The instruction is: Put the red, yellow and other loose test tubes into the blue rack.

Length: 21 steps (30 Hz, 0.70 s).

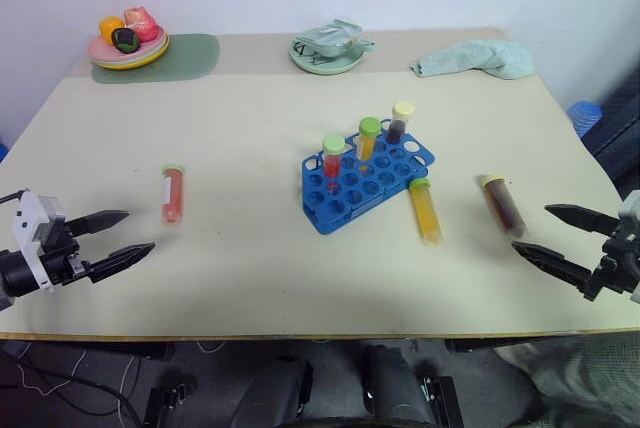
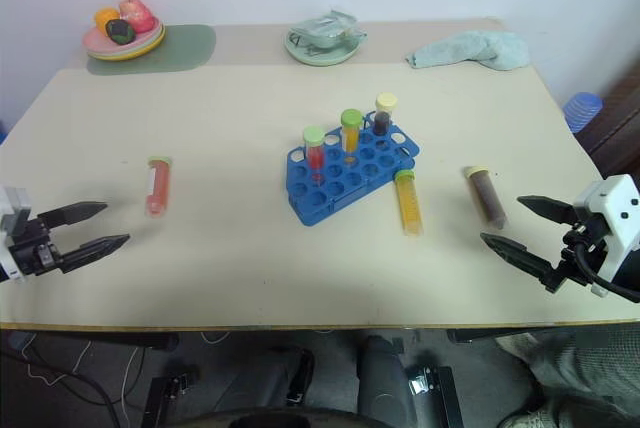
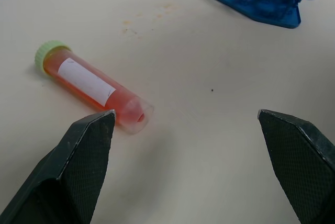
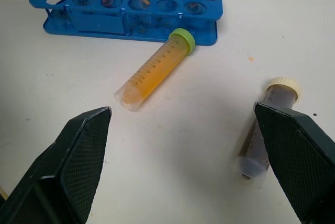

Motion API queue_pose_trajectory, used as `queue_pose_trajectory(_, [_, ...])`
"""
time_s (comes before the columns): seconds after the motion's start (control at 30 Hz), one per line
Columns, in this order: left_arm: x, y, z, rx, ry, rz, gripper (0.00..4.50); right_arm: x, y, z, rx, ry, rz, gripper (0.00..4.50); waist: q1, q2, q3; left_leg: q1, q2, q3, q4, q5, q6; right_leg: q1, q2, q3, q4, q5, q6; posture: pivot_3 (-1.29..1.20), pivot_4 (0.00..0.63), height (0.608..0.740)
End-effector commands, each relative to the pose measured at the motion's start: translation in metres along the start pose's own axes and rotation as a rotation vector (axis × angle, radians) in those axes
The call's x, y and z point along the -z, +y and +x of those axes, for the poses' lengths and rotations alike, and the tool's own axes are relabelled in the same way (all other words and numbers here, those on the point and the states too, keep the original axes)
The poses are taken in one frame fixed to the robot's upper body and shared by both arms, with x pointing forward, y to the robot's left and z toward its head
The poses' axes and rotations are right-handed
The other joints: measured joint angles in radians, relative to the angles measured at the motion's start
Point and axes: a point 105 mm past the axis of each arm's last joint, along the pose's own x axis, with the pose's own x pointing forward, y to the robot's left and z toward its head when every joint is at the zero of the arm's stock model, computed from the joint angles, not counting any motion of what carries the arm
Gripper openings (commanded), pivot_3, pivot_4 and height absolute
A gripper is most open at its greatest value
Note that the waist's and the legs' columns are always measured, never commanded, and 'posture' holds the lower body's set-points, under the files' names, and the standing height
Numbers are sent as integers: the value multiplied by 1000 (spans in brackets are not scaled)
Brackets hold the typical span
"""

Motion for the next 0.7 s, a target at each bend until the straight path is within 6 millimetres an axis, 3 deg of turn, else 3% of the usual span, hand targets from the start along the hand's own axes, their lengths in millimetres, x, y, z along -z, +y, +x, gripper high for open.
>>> queue_pose_trajectory(0.03, [-11, 3, -6, -4, 11, 46, 4460, -10, 1, -2, 1, -16, -43, 4500, 0, 0, 0, 0, 0, 0, 0, 0, 0, 0, 0, 0, 0, 0, 0, 0, 150, 740])
queue_pose_trajectory(0.37, [-18, -7, 2, 65, -42, -13, 4460, -11, 2, 2, -5, -28, -38, 4500, 0, 0, 0, 0, 0, 0, 0, 0, 0, 0, 0, 0, 0, 0, 0, 0, 150, 740])
queue_pose_trajectory(0.7, [-53, -40, 30, 326, -194, 49, 4460, -29, -16, 20, 82, -64, 20, 4500, 0, 1, 0, 0, 1, 1, 0, 3, -5, 0, 0, 1, 0, 0, 0, 0, 150, 740])
